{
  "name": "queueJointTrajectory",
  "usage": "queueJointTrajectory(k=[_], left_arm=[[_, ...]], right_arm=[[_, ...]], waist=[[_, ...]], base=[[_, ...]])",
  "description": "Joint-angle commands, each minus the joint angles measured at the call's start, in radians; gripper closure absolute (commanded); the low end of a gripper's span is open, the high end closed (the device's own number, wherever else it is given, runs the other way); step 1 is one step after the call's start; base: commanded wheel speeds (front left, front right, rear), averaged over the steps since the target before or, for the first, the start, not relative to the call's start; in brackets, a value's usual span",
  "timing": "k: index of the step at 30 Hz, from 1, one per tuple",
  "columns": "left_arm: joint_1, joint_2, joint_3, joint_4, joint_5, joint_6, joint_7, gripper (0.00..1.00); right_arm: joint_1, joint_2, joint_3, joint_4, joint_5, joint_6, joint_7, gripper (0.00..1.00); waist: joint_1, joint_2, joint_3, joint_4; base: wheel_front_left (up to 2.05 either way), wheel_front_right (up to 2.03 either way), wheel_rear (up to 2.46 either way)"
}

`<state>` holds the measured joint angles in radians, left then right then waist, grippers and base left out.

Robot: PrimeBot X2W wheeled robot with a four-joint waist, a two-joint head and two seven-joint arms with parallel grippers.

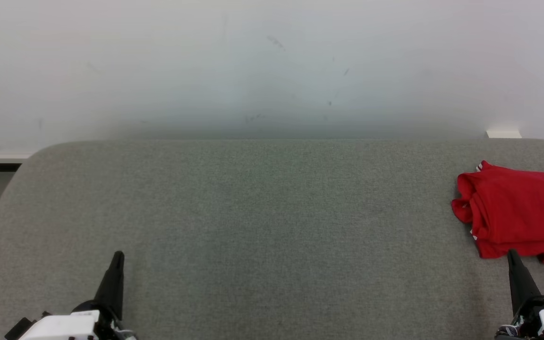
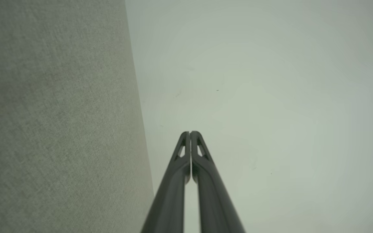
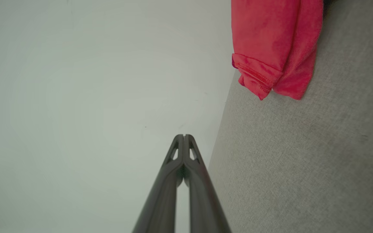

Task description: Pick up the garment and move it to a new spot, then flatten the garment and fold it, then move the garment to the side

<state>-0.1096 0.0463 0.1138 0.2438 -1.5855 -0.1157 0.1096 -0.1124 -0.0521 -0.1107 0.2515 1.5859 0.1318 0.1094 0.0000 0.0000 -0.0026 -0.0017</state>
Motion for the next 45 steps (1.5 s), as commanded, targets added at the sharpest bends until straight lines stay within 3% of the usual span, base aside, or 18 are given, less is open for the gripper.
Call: queueJointTrajectory(k=[1, 45], left_arm=[[-0.009, 0.007, 0.004, -0.005, -0.021, -0.008, 0.006, 1.00], [-0.008, 0.007, 0.004, -0.005, -0.031, -0.008, 0.010, 1.00]], right_arm=[[-0.010, 0.002, -0.007, 0.002, 0.022, -0.002, 0.005, 1.00], [-0.010, 0.002, -0.008, 0.002, 0.026, -0.002, 0.009, 1.00]], waist=[[0.0000, 0.0000, 0.001, 0.001], [0.0000, 0.0000, 0.002, 0.002]], base=[[0.00, 0.00, 0.00], [0.00, 0.00, 0.00]])
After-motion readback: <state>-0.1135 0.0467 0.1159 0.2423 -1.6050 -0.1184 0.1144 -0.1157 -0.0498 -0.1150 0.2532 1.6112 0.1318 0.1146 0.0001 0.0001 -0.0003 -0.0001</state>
